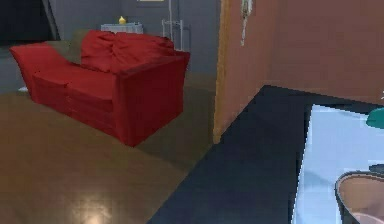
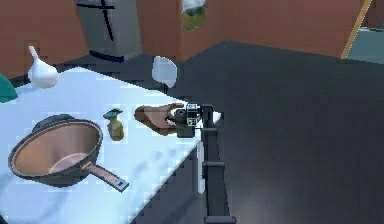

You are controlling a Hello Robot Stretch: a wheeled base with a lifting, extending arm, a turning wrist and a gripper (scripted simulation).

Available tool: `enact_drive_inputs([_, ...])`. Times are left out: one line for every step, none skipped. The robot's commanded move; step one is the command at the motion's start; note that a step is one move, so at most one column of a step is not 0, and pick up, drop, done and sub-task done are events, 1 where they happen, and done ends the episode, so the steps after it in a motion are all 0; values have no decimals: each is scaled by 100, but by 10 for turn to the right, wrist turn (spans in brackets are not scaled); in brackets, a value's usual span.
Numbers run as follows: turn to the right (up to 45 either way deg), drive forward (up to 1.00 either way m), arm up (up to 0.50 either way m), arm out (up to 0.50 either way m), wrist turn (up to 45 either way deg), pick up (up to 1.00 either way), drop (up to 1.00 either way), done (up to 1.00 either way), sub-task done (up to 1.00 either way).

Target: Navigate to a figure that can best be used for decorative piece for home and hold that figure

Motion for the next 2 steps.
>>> enact_drive_inputs([0,0,0,0,0,100,0,0,0])
enact_drive_inputs([0,0,10,0,0,0,0,0,0])
